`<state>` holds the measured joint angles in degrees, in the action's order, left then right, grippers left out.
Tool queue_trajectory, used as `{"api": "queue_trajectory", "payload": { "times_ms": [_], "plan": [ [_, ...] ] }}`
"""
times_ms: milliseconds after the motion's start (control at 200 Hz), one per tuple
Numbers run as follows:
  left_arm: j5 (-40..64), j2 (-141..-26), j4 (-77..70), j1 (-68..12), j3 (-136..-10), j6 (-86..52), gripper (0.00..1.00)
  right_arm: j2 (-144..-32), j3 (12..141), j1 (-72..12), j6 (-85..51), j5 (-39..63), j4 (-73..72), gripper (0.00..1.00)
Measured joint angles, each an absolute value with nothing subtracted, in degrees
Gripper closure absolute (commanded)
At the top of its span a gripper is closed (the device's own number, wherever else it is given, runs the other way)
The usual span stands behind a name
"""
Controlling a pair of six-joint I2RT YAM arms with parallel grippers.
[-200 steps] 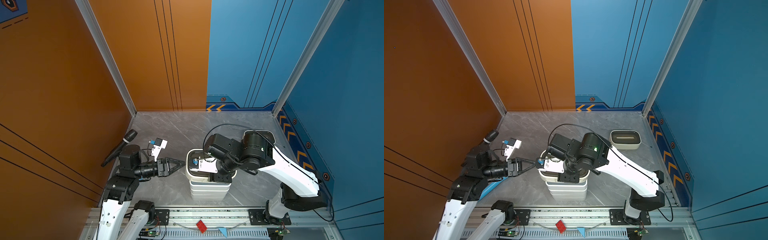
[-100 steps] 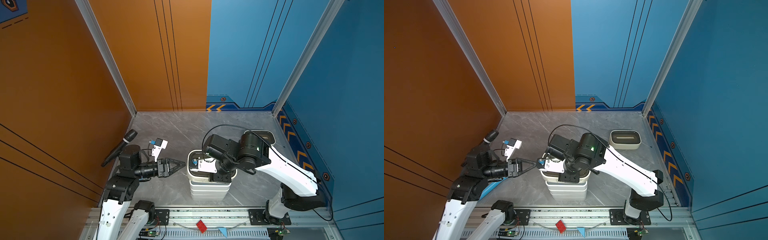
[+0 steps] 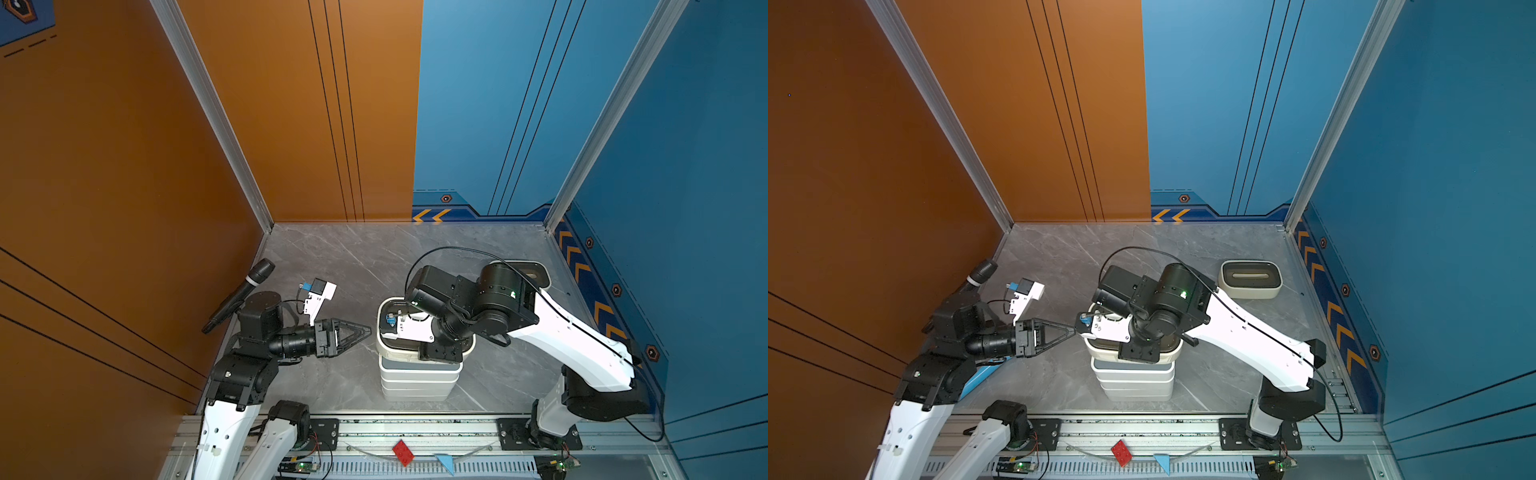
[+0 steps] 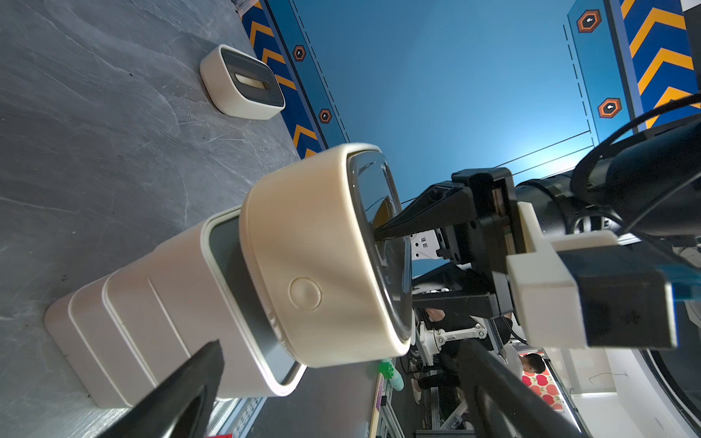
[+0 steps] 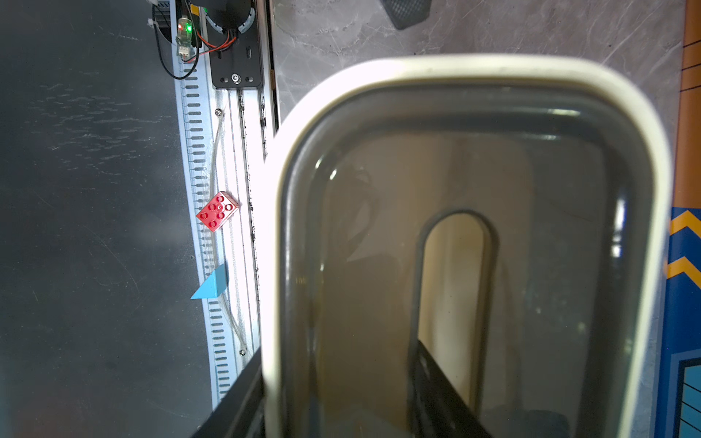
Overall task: Stack the tissue boxes
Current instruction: Place the tissue box at the tissue box.
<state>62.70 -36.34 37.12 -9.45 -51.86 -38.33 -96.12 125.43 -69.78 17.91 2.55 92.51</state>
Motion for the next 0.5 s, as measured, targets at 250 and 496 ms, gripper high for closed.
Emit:
{"api": "queue_trajectory", "payload": {
  "times_ms": [250, 496],
  "plan": [
    [62.7, -37.4, 37.1, -9.8, -51.9, -38.3, 0.02, -95.3, 123.2, -69.8, 17.7, 1.3, 92.5, 0.86],
    [62.7, -38.0, 37.1, -10.2, -52.3, -37.3, 0.02, -92.7, 120.7, -69.7, 17.5, 1.2, 92.5, 0.86]
  ]
}}
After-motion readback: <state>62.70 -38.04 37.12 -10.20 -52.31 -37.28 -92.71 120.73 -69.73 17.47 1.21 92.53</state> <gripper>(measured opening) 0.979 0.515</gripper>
